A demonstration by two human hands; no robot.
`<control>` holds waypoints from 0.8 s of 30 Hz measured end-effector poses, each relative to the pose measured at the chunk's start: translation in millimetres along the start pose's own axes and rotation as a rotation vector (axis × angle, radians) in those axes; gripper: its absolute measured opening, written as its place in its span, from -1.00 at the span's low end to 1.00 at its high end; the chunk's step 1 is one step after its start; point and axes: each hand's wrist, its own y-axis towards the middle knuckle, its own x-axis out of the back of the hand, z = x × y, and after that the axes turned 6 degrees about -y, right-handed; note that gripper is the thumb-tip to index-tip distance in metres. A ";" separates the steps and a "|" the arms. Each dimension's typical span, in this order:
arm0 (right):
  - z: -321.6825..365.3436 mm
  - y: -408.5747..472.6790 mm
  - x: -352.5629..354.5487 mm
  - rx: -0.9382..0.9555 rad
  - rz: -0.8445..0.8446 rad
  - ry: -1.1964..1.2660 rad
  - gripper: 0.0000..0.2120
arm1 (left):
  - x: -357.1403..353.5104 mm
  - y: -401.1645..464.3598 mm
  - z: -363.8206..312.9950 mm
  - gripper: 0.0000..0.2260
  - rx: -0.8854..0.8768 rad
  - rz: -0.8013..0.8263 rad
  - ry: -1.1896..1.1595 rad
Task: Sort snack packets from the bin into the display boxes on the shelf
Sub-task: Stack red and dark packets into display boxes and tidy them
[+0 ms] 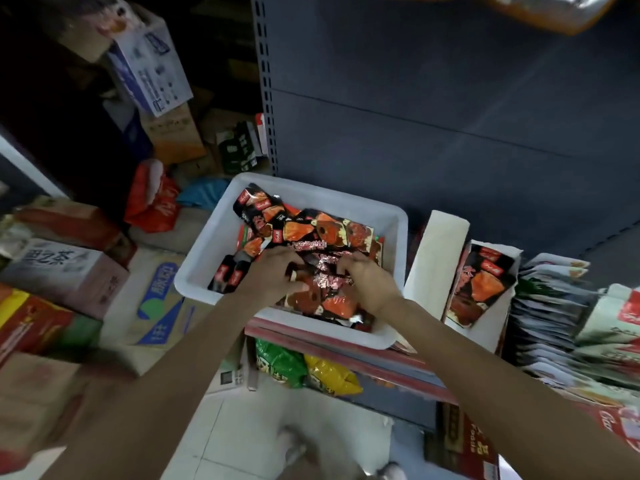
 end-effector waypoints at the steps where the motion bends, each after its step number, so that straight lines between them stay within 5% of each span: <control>1: -4.6 -2.1 4.0 -0.019 0.002 0.080 -0.77 | -1.5 1.3 0.0 -0.42 -0.006 0.006 -0.010; 5: -15.0 -9.4 25.6 -0.078 -0.118 0.511 -0.88 | 0.1 4.5 -13.1 -0.79 -0.051 -0.031 -0.254; 9: -29.3 -23.1 47.5 -0.292 -0.330 1.118 -0.81 | 0.2 6.2 -37.4 -0.74 -0.014 -0.129 -0.497; 12: -47.3 -41.3 60.3 -0.424 -0.353 1.414 -0.88 | -8.2 8.5 -61.6 -0.92 0.046 -0.072 -0.787; 17: -85.2 -79.9 80.5 -0.493 -0.494 1.312 -0.97 | -38.8 16.8 -106.6 -0.88 0.087 0.067 -0.906; 22: -133.5 -115.5 111.3 -0.371 -0.653 0.916 -0.76 | -79.8 22.0 -150.3 -0.93 0.086 0.202 -0.872; 24: -148.1 -129.0 121.7 -0.345 -0.651 0.767 -0.77 | -98.5 25.9 -164.8 -0.81 0.064 0.204 -0.775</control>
